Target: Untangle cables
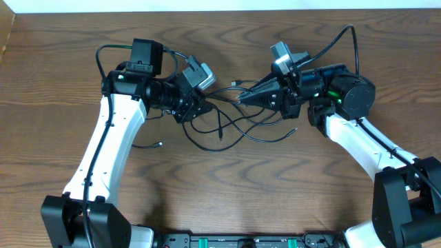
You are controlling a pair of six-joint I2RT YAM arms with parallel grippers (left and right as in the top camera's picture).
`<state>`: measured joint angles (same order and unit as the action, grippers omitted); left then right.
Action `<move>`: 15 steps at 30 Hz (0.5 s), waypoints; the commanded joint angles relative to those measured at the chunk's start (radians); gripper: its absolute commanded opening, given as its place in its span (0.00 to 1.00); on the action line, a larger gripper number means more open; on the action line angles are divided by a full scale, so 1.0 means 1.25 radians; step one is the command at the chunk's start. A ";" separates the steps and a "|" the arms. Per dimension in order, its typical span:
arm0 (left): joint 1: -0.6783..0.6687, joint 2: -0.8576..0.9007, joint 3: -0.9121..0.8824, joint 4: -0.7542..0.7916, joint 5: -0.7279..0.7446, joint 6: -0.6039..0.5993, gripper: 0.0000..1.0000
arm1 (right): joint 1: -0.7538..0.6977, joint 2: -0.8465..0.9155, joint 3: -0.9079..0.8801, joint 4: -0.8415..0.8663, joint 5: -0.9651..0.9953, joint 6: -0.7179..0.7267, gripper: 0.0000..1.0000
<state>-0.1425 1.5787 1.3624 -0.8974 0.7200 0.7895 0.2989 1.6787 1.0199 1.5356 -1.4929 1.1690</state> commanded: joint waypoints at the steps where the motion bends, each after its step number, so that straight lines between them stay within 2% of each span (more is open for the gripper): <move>1: -0.001 0.007 -0.015 -0.011 -0.072 0.071 0.38 | 0.003 -0.002 0.005 0.032 0.013 -0.012 0.01; 4: -0.001 0.007 -0.015 -0.033 -0.063 0.128 0.40 | 0.003 -0.002 0.005 0.032 0.017 -0.012 0.01; 7: -0.001 0.008 -0.017 -0.039 -0.013 0.128 0.55 | 0.004 -0.002 0.005 0.032 0.056 -0.012 0.01; 15: -0.001 0.008 -0.019 -0.032 -0.002 0.128 0.57 | 0.027 -0.002 0.005 0.032 0.119 -0.027 0.01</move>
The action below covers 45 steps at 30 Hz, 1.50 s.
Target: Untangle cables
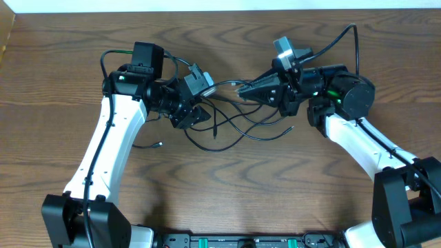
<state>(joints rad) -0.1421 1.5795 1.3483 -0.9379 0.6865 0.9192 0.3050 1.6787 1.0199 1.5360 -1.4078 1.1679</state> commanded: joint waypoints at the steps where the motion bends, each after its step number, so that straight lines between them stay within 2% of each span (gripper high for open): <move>1: -0.001 0.007 -0.008 0.001 0.025 0.025 0.59 | 0.028 -0.002 0.005 0.031 0.051 -0.038 0.01; 15: -0.001 0.010 -0.008 0.000 0.013 0.024 0.61 | 0.066 -0.016 0.007 0.031 0.082 -0.068 0.01; 24: -0.001 0.077 -0.008 0.000 0.007 0.024 0.61 | 0.067 -0.045 0.007 0.031 0.081 -0.068 0.01; 30: -0.001 0.091 -0.008 0.001 0.074 0.024 0.61 | 0.073 -0.045 0.007 0.031 0.085 -0.068 0.01; 45: -0.001 0.091 -0.008 0.080 0.064 0.024 0.60 | 0.087 -0.045 0.007 0.031 0.091 -0.070 0.01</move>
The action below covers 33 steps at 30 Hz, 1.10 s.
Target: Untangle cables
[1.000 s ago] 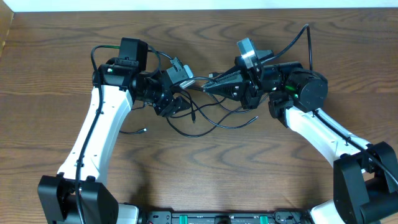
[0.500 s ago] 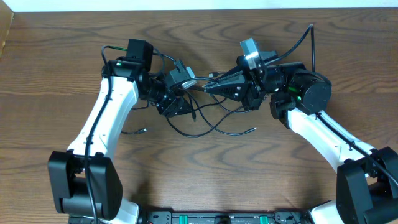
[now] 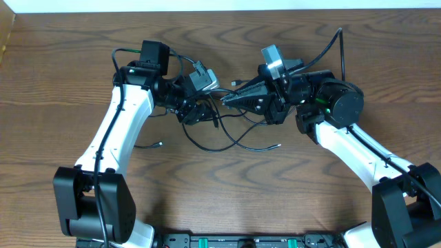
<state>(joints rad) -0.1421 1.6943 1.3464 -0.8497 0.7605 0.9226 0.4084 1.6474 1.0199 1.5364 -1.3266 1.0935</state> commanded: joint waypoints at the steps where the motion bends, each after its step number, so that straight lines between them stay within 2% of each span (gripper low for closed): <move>1: 0.000 -0.001 -0.006 0.020 0.001 0.021 0.65 | 0.005 -0.020 0.007 0.031 0.026 -0.011 0.01; 13: 0.000 -0.026 -0.006 0.046 -0.006 0.021 0.67 | 0.004 -0.020 0.007 0.031 0.009 -0.008 0.01; 21: 0.000 -0.034 -0.006 0.097 -0.009 0.018 0.63 | 0.004 -0.020 0.007 0.031 -0.005 -0.008 0.01; 33: 0.000 -0.034 -0.006 0.106 -0.037 0.018 0.64 | 0.004 -0.020 0.007 0.031 -0.003 -0.008 0.01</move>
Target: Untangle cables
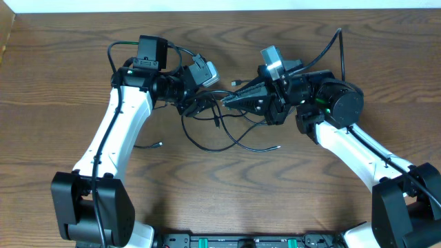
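A tangle of thin black cables lies on the wooden table between my two arms. One loose end reaches out to the left and another to the right. A small plug sticks up behind the tangle. My left gripper sits at the tangle's upper left, with strands running out from between its fingers. My right gripper points left with its fingers drawn to a tip, meeting a strand just right of the left gripper. The grip points are dark and small.
The brown wooden table stretches toward the front edge. A dark rail runs along the near edge between the arm bases. Each arm's own black cabling loops above its wrist.
My left wrist has shifted slightly back and to the right, and the cable loop hanging below it is drawn a little tighter. The right arm and the loose ends have not moved.
Both grippers were at the tangle, the right tip farther right. Then my left gripper was a little more to the left and my right tip higher. Later my right arm was farther left with the tangle bunched and its right end pulled in. Now the grippers nearly meet.
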You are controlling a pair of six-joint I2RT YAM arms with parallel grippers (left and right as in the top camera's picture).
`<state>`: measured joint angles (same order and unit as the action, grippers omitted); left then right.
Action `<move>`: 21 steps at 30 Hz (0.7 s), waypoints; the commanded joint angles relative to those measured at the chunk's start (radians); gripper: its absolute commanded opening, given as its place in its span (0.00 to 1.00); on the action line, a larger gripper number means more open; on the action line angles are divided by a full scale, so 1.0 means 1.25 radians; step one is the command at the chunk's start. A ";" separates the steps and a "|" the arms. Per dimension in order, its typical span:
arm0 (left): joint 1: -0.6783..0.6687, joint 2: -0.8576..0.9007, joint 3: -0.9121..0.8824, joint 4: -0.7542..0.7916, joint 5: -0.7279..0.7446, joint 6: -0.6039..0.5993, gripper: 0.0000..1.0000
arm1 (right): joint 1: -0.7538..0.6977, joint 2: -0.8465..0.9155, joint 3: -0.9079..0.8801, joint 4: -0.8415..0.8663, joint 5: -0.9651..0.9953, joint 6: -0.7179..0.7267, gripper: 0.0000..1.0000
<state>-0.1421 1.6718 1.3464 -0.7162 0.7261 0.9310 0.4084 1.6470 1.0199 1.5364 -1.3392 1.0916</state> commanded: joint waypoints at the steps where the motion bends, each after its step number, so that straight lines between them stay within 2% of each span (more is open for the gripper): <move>1: 0.000 -0.016 -0.006 -0.003 -0.009 0.012 0.64 | 0.004 -0.019 0.007 0.031 0.008 -0.006 0.01; 17: -0.003 0.034 -0.006 -0.062 0.042 0.011 0.64 | 0.004 -0.019 0.007 0.031 0.038 -0.029 0.01; 19: -0.006 0.044 -0.006 -0.070 0.042 0.012 0.59 | 0.004 -0.019 0.007 0.031 0.040 -0.037 0.01; 21: -0.011 0.054 -0.006 -0.073 0.042 0.011 0.47 | 0.004 -0.019 0.007 0.031 0.040 -0.040 0.01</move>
<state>-0.1452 1.7100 1.3464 -0.7979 0.7570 0.9352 0.4084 1.6470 1.0199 1.5364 -1.3258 1.0672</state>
